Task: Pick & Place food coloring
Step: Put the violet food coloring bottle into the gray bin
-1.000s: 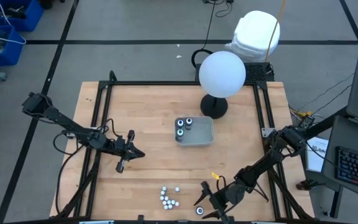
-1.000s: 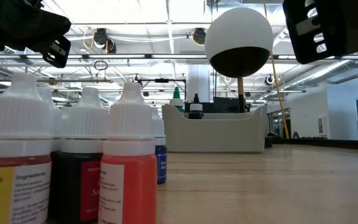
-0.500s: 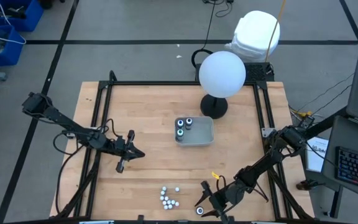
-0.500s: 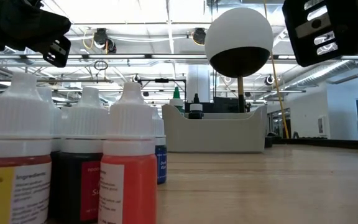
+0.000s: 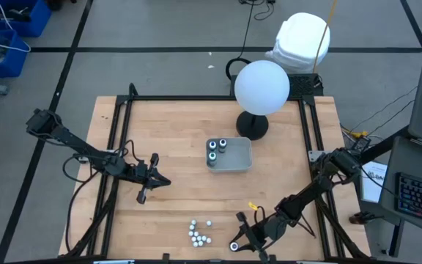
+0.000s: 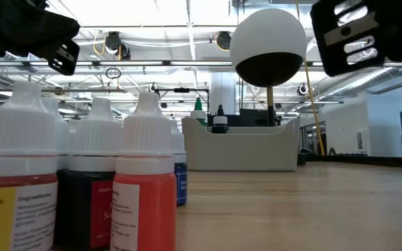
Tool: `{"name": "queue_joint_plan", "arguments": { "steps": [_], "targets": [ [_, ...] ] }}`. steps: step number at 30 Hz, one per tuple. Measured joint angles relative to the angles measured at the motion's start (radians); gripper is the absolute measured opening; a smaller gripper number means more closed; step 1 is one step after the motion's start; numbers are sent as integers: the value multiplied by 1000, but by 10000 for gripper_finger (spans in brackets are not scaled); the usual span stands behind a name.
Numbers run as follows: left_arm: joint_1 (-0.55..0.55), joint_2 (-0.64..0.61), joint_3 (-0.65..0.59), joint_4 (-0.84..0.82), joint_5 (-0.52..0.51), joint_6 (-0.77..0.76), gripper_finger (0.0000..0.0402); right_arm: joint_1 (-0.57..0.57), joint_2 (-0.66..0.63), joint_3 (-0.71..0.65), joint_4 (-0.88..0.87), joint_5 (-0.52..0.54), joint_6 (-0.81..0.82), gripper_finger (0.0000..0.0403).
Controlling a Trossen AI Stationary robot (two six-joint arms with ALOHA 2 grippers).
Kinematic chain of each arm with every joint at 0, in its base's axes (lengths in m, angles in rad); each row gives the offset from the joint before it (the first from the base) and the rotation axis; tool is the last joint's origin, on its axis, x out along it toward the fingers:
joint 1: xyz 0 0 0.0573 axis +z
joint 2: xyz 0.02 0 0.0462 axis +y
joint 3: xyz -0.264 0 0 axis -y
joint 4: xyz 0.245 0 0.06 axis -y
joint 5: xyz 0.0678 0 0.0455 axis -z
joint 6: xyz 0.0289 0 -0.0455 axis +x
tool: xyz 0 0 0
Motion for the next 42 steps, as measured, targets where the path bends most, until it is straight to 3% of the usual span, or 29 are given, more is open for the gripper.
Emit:
{"name": "queue_joint_plan", "arguments": {
  "steps": [8, 10, 15, 17, 24, 30, 42],
  "targets": [
    [0, 0, 0, 0, 0, 5, 26, -80, -120, 3, -96, 46, -39, 106],
    [0, 0, 0, 0, -9, 13, 26, -110, -199, 5, -167, 118, -69, 106],
    [0, 0, 0, 0, -61, 48, 26, -197, -382, 5, -368, 415, -144, 106],
    [0, 0, 0, 0, -75, 54, 26, -247, -422, 5, -414, 459, -147, 106],
    [2, 0, 0, 1, -78, 55, 26, -412, -402, 4, -446, 389, -144, 106],
    [2, 0, 0, 2, -77, 55, 26, -472, -385, -15, -455, 339, -108, 106],
    [2, 0, 0, 1, -78, 56, 26, -525, -385, -201, -172, 344, -29, 106]
  ]
}}
